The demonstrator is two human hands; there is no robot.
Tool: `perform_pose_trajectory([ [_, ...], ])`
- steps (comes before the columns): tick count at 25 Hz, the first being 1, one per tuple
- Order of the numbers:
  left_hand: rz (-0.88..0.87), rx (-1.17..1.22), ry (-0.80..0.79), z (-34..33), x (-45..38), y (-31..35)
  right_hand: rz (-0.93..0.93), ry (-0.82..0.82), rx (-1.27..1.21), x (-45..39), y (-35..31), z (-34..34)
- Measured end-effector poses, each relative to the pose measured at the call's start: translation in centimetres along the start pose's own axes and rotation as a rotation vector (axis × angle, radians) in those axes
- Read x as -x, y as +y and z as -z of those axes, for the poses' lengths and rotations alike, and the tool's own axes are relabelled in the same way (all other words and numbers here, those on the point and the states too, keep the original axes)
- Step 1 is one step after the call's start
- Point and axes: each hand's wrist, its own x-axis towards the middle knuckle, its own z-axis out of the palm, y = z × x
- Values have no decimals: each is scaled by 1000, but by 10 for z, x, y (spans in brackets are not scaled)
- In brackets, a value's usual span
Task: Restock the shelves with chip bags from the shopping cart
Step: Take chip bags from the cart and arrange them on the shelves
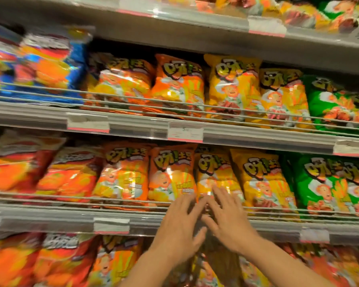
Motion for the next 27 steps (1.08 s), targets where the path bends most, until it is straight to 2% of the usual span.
perform_pose_trajectory([
  [2, 118, -53, 11, 10, 16, -24, -59, -5, 43, 1, -11, -7],
  [4, 196, -132, -69, 15, 22, -36, -90, -17, 56, 1, -11, -10],
  [6, 203, -178, -150, 19, 22, -35, -94, -47, 85, 0, -10, -7],
  [12, 212, -287, -245, 20, 19, -28, -79, -92, 148, 6, -17, 8],
  [16, 203, -166, -193, 22, 22, -31, -144, -92, 148, 3, -22, 11],
  [19, 286, 85, -6, 37, 29, -46, -76, -32, 68, -7, -36, 21],
  [22, 471, -52, 170, 60, 36, -93, 133, -16, -13, -22, -66, 31],
  [24, 536, -119, 132, 66, 42, -117, 228, 32, 36, -34, -80, 25],
  [27, 484, -232, 62, 52, 44, -135, 227, 46, 62, -44, -89, 12],
])
